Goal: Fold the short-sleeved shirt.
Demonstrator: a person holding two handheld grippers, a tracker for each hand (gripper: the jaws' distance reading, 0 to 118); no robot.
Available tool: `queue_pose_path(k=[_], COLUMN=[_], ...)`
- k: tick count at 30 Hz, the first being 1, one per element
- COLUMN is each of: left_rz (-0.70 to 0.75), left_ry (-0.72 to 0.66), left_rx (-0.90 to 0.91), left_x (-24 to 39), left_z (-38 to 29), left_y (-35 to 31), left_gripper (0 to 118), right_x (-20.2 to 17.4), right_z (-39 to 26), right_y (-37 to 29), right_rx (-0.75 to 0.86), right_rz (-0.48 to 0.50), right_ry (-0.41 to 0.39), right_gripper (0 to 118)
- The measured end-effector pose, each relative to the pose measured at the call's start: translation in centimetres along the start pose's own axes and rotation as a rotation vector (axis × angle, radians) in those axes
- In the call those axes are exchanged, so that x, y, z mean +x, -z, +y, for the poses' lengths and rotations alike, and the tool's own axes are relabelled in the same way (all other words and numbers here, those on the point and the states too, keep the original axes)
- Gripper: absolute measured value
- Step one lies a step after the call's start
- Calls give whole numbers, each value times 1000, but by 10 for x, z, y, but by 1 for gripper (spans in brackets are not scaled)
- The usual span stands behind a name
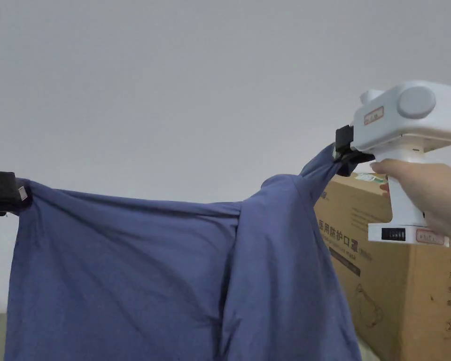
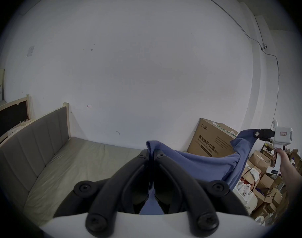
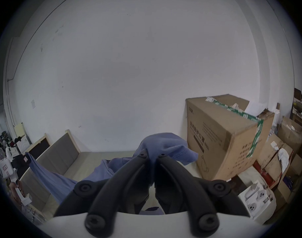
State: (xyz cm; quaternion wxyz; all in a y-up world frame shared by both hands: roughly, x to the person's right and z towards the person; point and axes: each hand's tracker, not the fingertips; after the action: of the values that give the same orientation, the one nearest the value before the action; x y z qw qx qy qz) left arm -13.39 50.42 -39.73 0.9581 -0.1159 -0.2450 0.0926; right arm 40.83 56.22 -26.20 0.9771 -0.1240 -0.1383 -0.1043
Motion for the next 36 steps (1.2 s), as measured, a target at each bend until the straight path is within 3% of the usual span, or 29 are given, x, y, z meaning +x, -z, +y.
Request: queue_pose_path(k=[6,11,17,19,21,24,26,32,36], left_rz=[26,43,87,134,105,86,71,94,123], left_ry=[7,-1,-92,-131,-169,-199,-207,-267,-246], left_rx=[29,23,-174,-265,-350,-423,-449,-429,-443], left_x=[10,4,-3,-12,-25,-31,-23,-22,-21], left_z=[3,-18,-149,-210,-263,-327,-354,-356,-339], left_y=[56,85,67,52,33,-19,-64,-172,-197], left_gripper=[3,3,3,3,3,3,3,3,3], right_x=[0,6,28,38,47,52,53,61,58], right_z=[20,-8,-151,-223,-287,-368,-405,-429,-422], right_y=[38,63,86,78,57,-1,-52,-181,-219], right_rx=[31,21,-134,-213,-271,-309,-304,-293,-298], right_rz=[-41,-60,-31,0,1,23,56,45,29], right_ry=[-35,-57,-44,11,29,-52,-28,160,152], right_gripper=[3,3,3,3,3,3,3,3,3])
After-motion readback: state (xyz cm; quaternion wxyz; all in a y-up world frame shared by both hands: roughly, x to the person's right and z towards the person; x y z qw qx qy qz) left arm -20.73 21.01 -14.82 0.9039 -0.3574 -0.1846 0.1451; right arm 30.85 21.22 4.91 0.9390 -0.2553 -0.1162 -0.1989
